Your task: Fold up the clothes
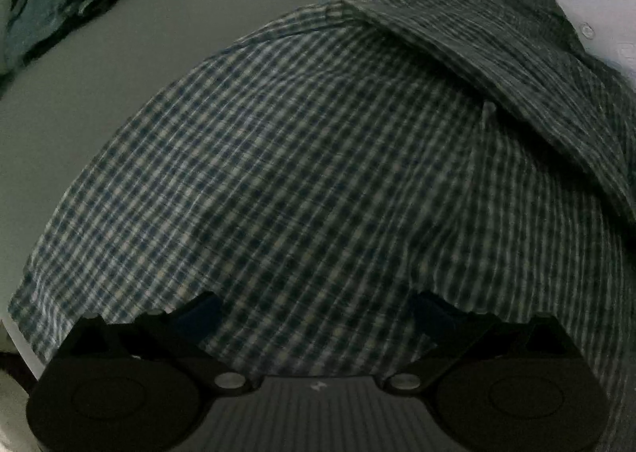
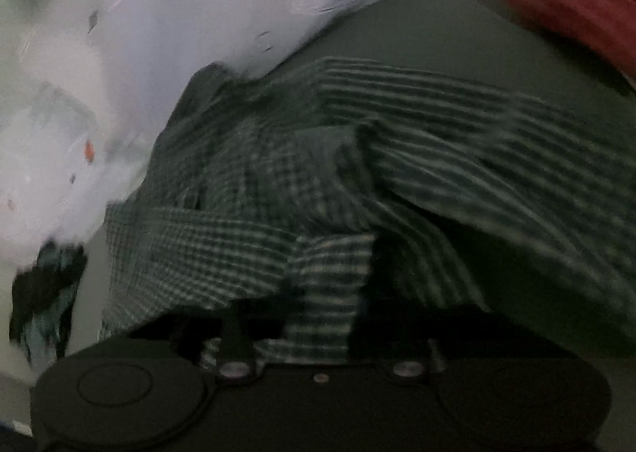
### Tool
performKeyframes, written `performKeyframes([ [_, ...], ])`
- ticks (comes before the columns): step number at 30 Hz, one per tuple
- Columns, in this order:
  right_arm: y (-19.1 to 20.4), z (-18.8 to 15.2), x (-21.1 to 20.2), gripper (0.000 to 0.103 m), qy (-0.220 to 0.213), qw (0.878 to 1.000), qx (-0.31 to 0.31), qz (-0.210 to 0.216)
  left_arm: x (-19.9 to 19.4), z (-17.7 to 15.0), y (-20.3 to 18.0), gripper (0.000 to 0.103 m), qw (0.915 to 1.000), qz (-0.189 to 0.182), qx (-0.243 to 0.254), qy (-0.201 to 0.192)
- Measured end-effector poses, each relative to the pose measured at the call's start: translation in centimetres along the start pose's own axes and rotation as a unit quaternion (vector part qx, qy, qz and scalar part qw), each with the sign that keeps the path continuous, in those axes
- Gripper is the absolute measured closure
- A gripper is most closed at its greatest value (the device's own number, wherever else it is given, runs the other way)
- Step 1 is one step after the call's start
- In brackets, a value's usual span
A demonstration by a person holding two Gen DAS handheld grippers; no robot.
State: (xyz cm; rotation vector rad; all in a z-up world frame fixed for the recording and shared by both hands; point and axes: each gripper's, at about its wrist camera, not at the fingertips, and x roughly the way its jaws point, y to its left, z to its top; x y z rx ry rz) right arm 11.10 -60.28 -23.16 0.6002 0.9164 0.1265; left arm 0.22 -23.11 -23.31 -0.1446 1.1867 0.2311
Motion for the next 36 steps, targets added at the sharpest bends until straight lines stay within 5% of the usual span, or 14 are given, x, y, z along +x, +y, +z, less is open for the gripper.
performKeyframes([
  [6,5.0,2.2,-2.4,0.099,-0.102,0.972,-0.210,0.032,-0.1,0.1,-0.2,0.000,0.9999,0.008,-0.012,0.008],
  [11,4.4,6.0,-4.5,0.099,-0.196,0.960,-0.201,0.009,0.1,0.5,-0.4,0.000,0.9998,0.006,-0.010,0.016],
  [15,2.1,8.1,-5.8,0.099,-0.251,0.949,-0.185,-0.052,0.0,0.4,-0.4,0.000,0.9998,0.006,-0.011,0.017],
  [19,-1.8,8.7,-4.0,0.097,-0.192,0.961,-0.156,-0.124,-0.1,0.3,-0.4,0.000,0.9998,0.006,-0.012,0.015],
  [23,-3.8,6.5,-2.9,0.073,-0.129,0.968,-0.135,-0.165,-0.2,0.0,-0.4,0.000,0.9998,0.006,-0.012,0.013],
  [26,-4.1,4.3,-4.0,0.056,-0.146,0.967,-0.117,-0.171,-0.2,-0.2,-0.4,0.000,0.9998,0.005,-0.012,0.013],
  [30,-4.0,2.0,-6.1,0.056,-0.201,0.965,-0.082,-0.147,-0.1,-0.3,-0.3,0.000,0.9998,0.003,-0.012,0.015],
  [36,-4.1,1.4,-7.5,0.054,-0.134,0.990,0.029,-0.011,-0.1,0.0,0.5,0.000,0.9998,-0.004,-0.011,0.015],
])
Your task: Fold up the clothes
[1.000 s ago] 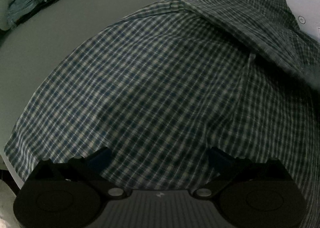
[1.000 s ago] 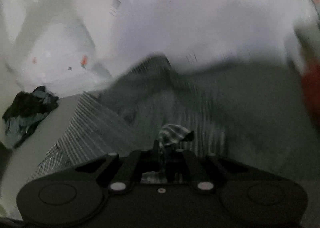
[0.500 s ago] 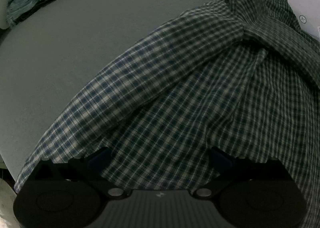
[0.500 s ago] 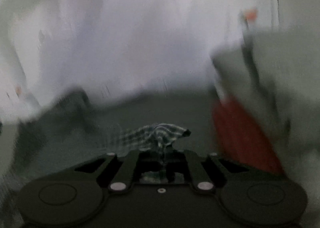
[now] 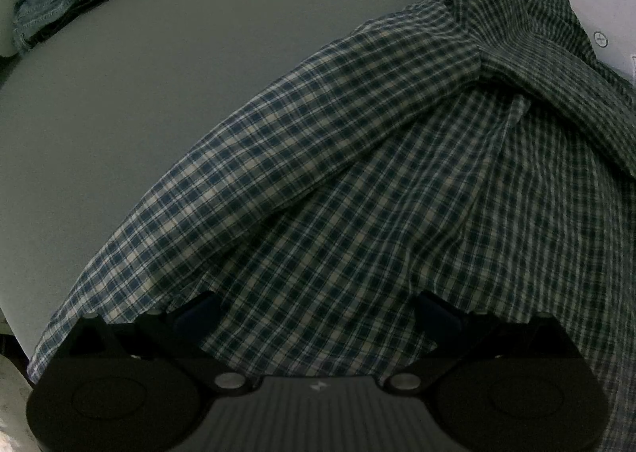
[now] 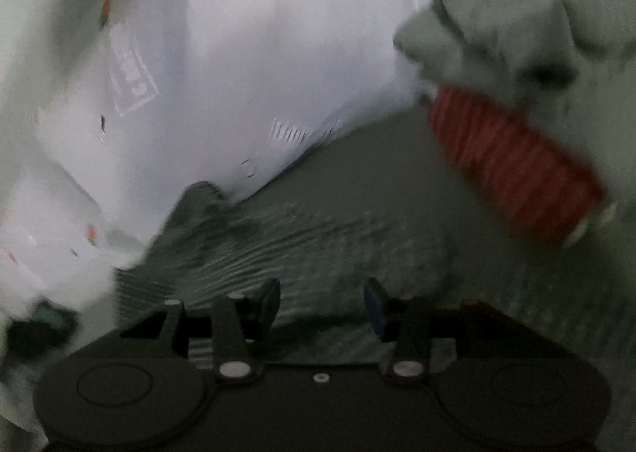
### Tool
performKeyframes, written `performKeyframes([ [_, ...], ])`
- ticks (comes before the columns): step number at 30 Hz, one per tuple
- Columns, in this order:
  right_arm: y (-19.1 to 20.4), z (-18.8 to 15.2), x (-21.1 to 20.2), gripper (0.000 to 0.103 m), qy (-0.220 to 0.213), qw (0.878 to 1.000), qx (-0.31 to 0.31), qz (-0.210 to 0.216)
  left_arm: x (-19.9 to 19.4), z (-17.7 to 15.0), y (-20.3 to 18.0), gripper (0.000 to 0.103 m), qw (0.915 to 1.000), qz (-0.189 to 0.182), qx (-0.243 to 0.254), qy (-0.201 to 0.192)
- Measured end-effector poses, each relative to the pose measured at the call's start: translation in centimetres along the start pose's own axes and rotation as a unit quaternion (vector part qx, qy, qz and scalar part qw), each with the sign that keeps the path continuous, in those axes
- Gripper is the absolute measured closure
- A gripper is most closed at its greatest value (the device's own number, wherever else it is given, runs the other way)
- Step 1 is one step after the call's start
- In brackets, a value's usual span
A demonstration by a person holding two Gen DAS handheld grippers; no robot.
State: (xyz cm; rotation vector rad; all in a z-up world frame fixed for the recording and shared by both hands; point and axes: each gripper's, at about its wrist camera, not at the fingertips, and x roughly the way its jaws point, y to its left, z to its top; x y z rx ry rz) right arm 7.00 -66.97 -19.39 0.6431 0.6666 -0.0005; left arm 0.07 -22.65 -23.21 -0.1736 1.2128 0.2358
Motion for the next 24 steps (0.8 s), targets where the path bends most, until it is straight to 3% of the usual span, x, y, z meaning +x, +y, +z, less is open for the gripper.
performKeyframes([
  [3,1.5,-1.0,-1.3,0.046,0.016,0.999,-0.009,0.030,-0.3,-0.3,0.4,0.000,0.9997,-0.023,0.003,-0.012],
  [4,2.0,-1.6,-1.8,0.035,0.018,0.999,-0.017,0.039,-0.7,-0.5,0.8,0.000,0.9989,-0.042,0.002,-0.020],
  [6,3.4,-2.9,-2.5,0.025,0.022,0.998,-0.035,0.044,-1.9,-1.0,1.5,0.000,0.9963,-0.075,0.003,-0.041],
  [11,6.5,-7.1,-4.5,0.027,0.026,0.994,-0.052,0.087,-5.6,-1.4,3.9,0.000,0.9877,-0.093,0.024,-0.123],
  [15,8.4,-10.1,-5.1,0.052,0.034,0.989,-0.022,0.145,-7.8,-1.6,6.4,0.000,0.9785,-0.112,0.005,-0.173],
  [18,9.7,-12.1,-4.7,0.083,0.067,0.984,-0.003,0.164,-9.3,-2.0,8.3,0.000,0.9742,-0.116,-0.003,-0.193],
  [24,12.3,-16.1,-3.1,0.089,0.144,0.973,0.034,0.179,-10.4,-3.1,12.3,0.000,0.9733,-0.108,-0.026,-0.201],
])
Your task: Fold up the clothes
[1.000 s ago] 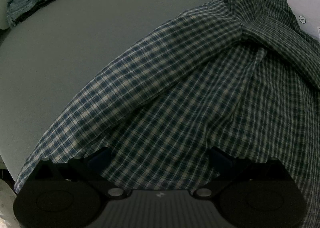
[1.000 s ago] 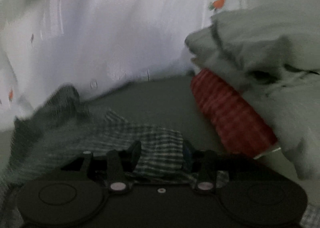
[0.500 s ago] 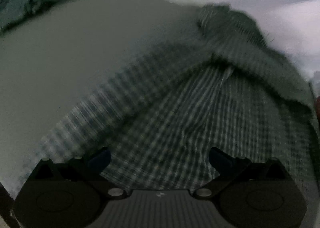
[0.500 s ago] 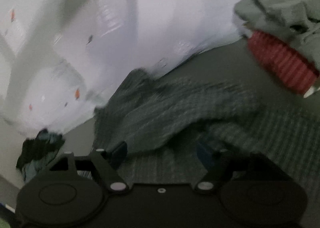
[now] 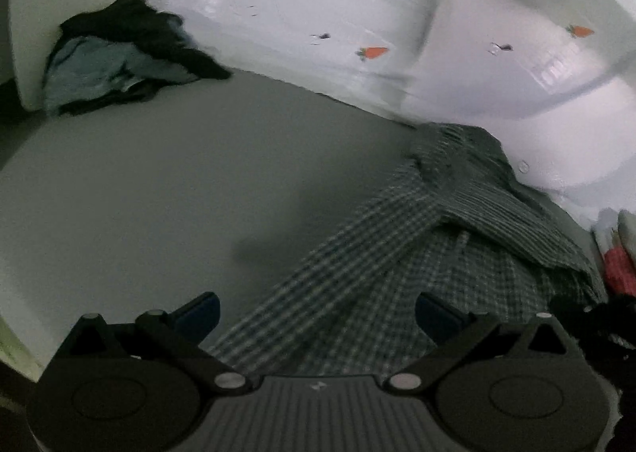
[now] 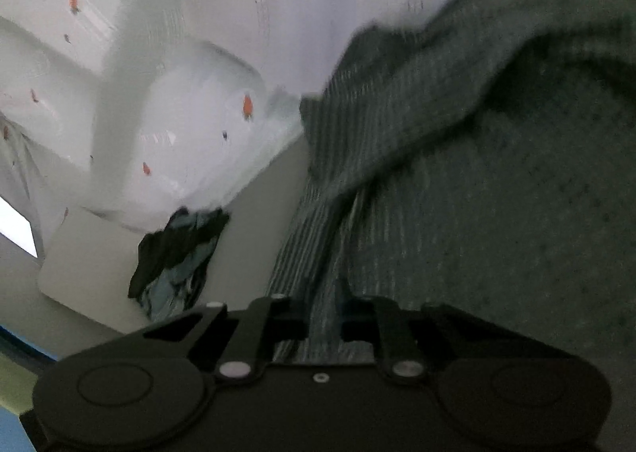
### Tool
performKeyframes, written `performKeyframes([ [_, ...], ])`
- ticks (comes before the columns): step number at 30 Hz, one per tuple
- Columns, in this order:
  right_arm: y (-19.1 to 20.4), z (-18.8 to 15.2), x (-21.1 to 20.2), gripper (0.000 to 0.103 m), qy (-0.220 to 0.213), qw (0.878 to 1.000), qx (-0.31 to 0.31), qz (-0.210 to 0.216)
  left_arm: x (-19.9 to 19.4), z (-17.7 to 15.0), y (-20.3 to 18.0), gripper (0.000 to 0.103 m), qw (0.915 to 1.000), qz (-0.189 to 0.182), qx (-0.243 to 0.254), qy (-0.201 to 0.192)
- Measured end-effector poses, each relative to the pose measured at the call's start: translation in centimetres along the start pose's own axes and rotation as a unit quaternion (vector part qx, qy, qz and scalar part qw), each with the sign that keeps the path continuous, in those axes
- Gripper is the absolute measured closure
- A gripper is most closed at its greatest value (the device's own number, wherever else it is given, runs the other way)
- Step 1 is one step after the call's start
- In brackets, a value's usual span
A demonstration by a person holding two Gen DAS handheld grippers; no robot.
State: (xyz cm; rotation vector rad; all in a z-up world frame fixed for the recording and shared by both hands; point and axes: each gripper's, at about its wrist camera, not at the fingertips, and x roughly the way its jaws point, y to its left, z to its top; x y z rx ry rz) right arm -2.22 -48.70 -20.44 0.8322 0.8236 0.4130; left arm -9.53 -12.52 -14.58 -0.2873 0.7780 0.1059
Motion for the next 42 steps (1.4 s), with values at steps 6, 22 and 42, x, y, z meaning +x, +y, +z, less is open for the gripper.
performKeyframes([
  [6,1.8,-3.1,4.5,0.088,0.044,0.997,0.056,0.008,0.0,1.2,5.2,0.000,0.9999,0.005,0.001,0.010],
  [22,4.2,-11.1,13.9,0.062,0.073,0.977,0.199,-0.027,0.9,4.7,16.8,0.000,0.9996,-0.006,0.010,0.026],
  [42,8.4,-11.0,8.9,0.102,-0.034,0.995,0.077,-0.048,1.8,4.1,18.6,0.000,0.9979,-0.033,0.024,0.050],
])
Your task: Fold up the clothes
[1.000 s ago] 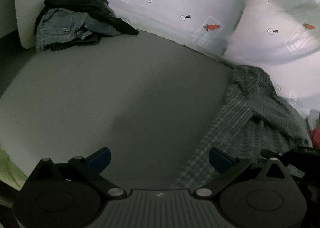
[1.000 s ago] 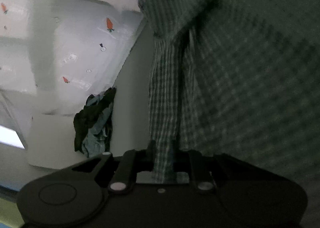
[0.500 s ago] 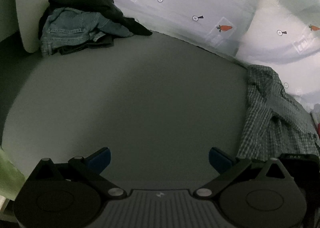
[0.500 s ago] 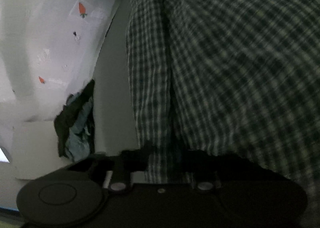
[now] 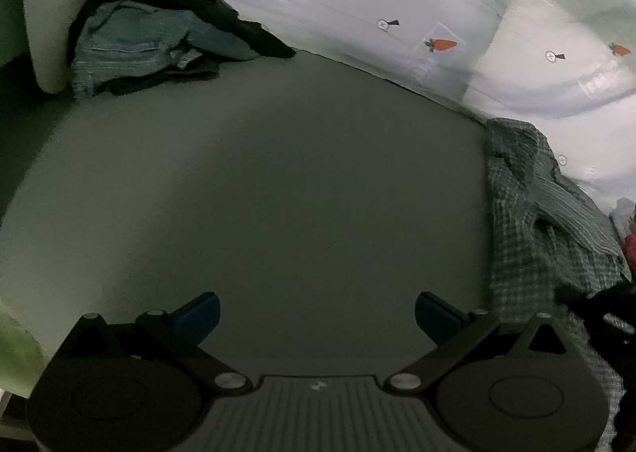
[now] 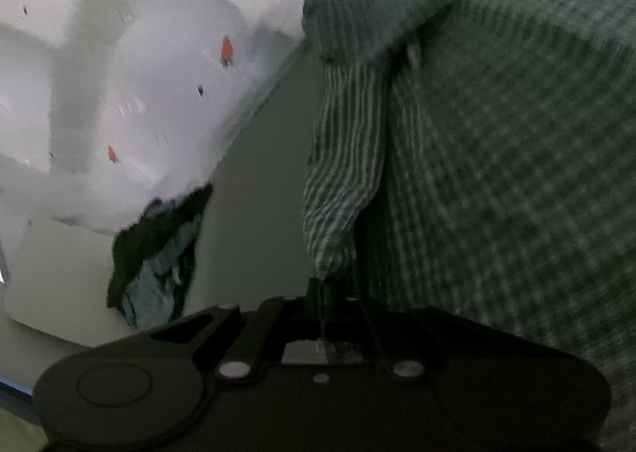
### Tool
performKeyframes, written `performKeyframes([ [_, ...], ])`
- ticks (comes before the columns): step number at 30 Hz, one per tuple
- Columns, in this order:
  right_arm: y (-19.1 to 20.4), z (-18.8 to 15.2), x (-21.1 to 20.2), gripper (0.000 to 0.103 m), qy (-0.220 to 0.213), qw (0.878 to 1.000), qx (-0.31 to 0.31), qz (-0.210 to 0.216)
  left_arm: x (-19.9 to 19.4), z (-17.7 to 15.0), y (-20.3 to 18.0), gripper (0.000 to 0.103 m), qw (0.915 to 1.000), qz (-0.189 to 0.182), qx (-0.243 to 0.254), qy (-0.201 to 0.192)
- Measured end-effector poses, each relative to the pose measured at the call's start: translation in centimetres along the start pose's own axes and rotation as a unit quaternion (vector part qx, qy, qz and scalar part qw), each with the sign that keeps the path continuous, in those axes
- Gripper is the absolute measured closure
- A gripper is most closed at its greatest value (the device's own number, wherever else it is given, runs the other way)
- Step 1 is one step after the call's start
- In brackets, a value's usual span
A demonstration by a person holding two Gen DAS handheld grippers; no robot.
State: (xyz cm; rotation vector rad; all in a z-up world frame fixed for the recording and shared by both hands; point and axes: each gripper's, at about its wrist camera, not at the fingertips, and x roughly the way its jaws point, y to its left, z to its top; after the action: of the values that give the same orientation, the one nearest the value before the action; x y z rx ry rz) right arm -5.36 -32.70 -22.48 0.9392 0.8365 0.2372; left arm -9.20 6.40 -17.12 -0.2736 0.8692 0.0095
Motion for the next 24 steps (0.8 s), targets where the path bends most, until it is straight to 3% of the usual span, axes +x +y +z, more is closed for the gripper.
performKeyframes([
  [3,-0.7,1.6,-1.9,0.102,-0.025,1.000,0.012,0.007,0.5,-0.1,-1.0,0.000,0.9999,-0.009,0.002,0.006],
  [9,-3.2,2.6,-2.0,0.097,-0.006,0.997,0.005,-0.083,1.4,-0.9,-3.5,0.000,0.9991,-0.019,0.028,0.026],
  [11,-3.8,2.5,-2.0,0.092,0.003,0.997,0.012,-0.081,1.6,-1.3,-4.2,0.000,0.9987,-0.021,0.034,0.033],
  [14,-4.8,2.3,-2.0,0.074,0.017,0.996,0.022,-0.079,2.1,-1.7,-4.9,0.000,0.9979,-0.022,0.038,0.048],
  [19,-5.4,2.5,-1.7,0.064,0.032,0.995,0.012,-0.091,2.6,-2.1,-6.5,0.000,0.9962,-0.034,0.057,0.056],
  [21,-5.8,2.3,-1.4,0.082,0.045,0.996,0.009,-0.077,2.7,-2.2,-7.4,0.000,0.9955,-0.038,0.067,0.056],
  [22,-5.8,2.4,-1.4,0.100,0.059,0.997,0.007,-0.058,2.8,-2.2,-7.8,0.000,0.9952,-0.038,0.070,0.056],
  [24,-5.0,2.4,-2.2,0.101,0.062,0.998,-0.016,-0.029,2.8,-2.3,-9.1,0.000,0.9948,-0.036,0.078,0.055],
])
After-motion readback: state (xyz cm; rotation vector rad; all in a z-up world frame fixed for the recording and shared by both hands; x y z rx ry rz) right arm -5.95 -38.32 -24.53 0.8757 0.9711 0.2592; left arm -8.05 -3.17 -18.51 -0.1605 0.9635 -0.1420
